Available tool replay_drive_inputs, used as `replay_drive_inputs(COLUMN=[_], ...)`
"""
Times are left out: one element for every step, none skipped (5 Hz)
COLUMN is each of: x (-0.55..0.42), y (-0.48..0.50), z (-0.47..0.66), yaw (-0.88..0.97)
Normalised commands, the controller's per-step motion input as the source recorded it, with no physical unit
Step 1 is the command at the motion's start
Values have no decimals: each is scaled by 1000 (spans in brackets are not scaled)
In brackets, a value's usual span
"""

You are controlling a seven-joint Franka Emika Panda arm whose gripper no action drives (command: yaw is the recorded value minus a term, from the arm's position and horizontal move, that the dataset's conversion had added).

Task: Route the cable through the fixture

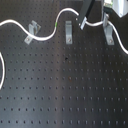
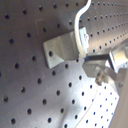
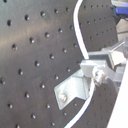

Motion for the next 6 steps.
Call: replay_drive_inputs(x=[-144, -135, -124, -122, -133, -114], y=[73, 116, 216, 204, 59, -3], z=[-2, -3, -4, 82, 183, 360], yaw=[-111, -74, -83, -51, -3, 0])
